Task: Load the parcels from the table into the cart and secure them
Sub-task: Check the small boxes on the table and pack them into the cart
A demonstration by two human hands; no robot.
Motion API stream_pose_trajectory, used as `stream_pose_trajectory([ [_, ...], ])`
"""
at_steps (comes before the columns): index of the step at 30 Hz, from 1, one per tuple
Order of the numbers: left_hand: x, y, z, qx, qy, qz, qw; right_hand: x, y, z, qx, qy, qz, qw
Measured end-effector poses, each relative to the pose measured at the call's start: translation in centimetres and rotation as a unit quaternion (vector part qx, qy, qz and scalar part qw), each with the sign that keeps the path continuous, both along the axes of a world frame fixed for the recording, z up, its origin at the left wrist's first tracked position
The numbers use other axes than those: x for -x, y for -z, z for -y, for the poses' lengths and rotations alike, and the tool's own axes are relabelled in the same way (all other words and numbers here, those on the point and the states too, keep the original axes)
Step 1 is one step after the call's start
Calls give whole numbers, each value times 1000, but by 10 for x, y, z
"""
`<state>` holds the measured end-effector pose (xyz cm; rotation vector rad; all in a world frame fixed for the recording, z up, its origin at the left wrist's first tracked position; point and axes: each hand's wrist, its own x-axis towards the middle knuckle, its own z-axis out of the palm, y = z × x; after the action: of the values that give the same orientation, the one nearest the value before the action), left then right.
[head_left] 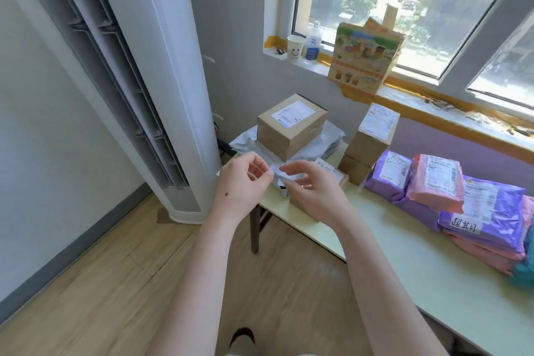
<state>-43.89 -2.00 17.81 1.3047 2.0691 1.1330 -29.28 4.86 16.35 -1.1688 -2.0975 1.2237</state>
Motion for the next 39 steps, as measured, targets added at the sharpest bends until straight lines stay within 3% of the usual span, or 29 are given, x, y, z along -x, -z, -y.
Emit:
stream_pose_trajectory([
  [15, 86, 42, -103, 47, 18, 51, 997, 64, 35, -82, 49, 138, -21, 989],
  [21, 105, 66, -183, 75, 37, -72, 994, 87, 71, -147, 34, 216, -42, 975],
  [29, 118, 111, -277, 137, 76, -111, 981, 107, 103, -203, 116, 326, -48, 937],
  [35, 131, 135, -306, 204, 104, -44, 972, 120, 124, -219, 182, 372, -50, 909],
  [39, 146, 146, -321, 253, 132, 19, 958, 135, 134, -218, 174, 409, -66, 894],
])
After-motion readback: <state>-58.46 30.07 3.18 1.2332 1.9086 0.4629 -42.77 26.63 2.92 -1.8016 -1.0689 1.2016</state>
